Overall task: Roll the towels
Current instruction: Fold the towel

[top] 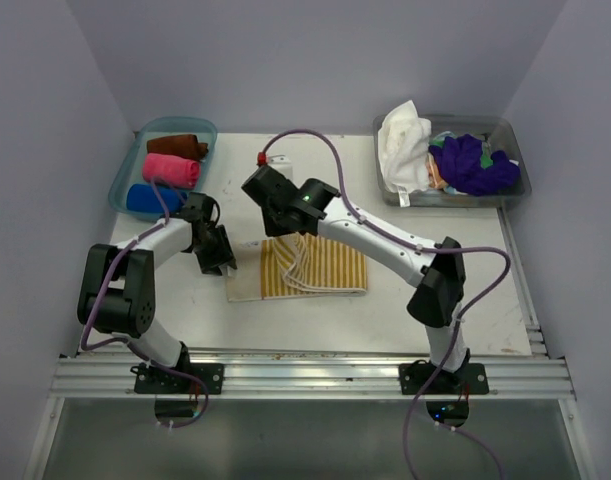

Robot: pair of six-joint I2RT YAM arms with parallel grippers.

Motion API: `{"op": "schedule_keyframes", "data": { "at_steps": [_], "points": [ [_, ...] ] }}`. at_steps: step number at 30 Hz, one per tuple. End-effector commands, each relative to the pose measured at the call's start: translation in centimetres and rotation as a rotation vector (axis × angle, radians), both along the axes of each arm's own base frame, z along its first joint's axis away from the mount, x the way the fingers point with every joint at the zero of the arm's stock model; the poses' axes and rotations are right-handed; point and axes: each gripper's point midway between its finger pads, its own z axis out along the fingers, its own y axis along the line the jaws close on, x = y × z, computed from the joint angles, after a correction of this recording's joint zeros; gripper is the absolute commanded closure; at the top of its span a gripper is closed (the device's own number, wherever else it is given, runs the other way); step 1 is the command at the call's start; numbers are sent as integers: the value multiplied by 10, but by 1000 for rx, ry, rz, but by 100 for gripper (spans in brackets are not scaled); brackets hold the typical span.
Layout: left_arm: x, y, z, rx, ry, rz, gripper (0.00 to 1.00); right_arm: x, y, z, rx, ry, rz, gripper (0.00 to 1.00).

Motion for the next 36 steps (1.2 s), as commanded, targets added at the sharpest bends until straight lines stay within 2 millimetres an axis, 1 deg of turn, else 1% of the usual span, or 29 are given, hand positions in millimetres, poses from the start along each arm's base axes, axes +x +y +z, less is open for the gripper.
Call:
{"op": "schedule_keyframes", "data": {
  "at_steps": [1, 2, 3, 4, 5, 8, 9, 12, 17, 18, 20, 21, 22, 23, 24, 31, 36],
  "points": [
    [4, 1, -11, -4, -9, -8, 51, 0, 32, 3, 67, 10, 32, 100],
    [3, 0, -11, -8, -7, -11, 51, -1, 39, -10, 53, 28, 39, 100],
    [3, 0, -11, -9, -6, -11, 52, -1, 45, -10, 62, 31, 44, 100],
    [4, 0, -12, -10, -6, -11, 52, -1, 49, -15, 60, 39, 50, 100],
    [4, 0, -12, -9, -7, -13, 52, -3, 55, -24, 58, 58, 58, 100],
    [3, -1, -12, -11, -6, -13, 52, -6, 64, -31, 65, 76, 74, 100],
    [3, -1, -12, -11, -6, -13, 52, -5, 66, -36, 60, 83, 71, 100],
    [3, -1, -12, -14, -6, -13, 52, -6, 71, -44, 64, 100, 78, 100],
    [1, -2, -17, -20, 6, -13, 53, -9, 80, -50, 65, 109, 93, 100],
    [1, -2, -17, -23, 6, -14, 53, -8, 82, -49, 71, 105, 94, 100],
    [2, -3, -17, -28, 4, -12, 53, -9, 87, -54, 73, 117, 103, 100],
    [1, -3, -18, -28, 7, -12, 53, -9, 91, -51, 81, 112, 107, 100],
    [1, -3, -18, -28, 9, -11, 53, -9, 93, -56, 75, 120, 111, 100],
    [1, -3, -19, -29, 12, -13, 53, -9, 94, -58, 72, 122, 112, 100],
    [1, -3, -19, -29, 11, -13, 53, -10, 97, -55, 79, 121, 118, 100],
    [2, -3, -20, -28, 13, -15, 53, -9, 107, -65, 89, 139, 131, 100],
    [1, -4, -22, -29, 19, -16, 54, -14, 113, -72, 92, 156, 148, 100]
  ]
}}
